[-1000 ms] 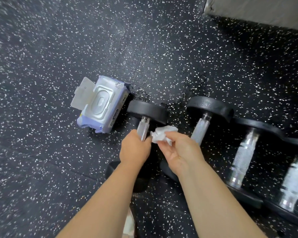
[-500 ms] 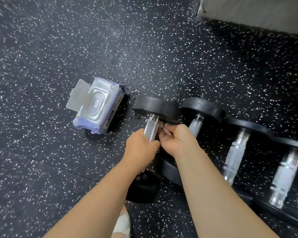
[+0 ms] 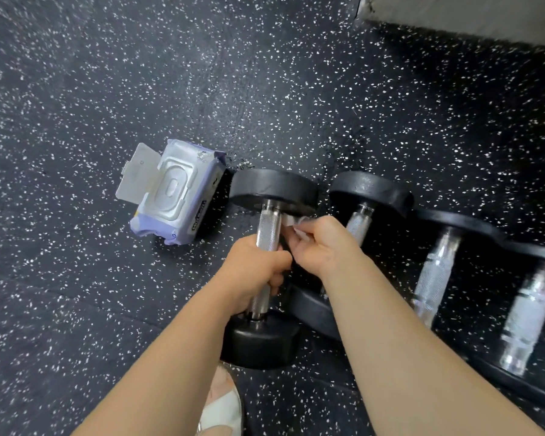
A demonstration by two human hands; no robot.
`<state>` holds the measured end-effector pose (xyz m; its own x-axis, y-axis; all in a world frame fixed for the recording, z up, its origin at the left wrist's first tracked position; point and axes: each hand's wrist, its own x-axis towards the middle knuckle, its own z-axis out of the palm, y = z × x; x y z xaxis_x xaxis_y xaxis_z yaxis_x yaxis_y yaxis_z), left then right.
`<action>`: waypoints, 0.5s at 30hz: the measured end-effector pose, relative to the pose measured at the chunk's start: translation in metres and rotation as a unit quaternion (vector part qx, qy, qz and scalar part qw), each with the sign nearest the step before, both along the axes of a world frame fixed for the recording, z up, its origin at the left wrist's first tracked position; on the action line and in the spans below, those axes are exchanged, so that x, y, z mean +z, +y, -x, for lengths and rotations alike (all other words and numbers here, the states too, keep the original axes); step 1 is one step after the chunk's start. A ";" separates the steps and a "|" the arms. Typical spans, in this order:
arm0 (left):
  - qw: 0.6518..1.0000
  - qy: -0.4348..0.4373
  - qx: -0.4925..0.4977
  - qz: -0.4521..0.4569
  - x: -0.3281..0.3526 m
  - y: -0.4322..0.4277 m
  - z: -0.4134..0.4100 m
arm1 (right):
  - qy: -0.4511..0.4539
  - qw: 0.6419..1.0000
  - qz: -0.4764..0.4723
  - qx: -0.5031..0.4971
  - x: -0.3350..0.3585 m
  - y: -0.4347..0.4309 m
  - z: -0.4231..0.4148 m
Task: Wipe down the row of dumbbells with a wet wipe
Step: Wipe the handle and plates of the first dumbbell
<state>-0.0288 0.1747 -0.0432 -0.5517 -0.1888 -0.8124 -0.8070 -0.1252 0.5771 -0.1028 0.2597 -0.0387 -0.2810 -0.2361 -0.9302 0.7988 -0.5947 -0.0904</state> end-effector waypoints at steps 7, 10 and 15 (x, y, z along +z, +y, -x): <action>0.997 -0.052 0.013 -0.057 -0.015 -0.004 0.004 | -0.001 0.997 -0.071 -0.040 0.008 0.021 -0.018; 0.993 -0.088 0.034 -0.071 -0.025 0.000 0.002 | 0.010 0.995 -0.088 -0.056 0.013 0.031 -0.027; 0.994 -0.090 0.052 -0.018 -0.034 0.004 0.001 | 0.010 0.993 -0.114 -0.025 0.014 0.023 -0.022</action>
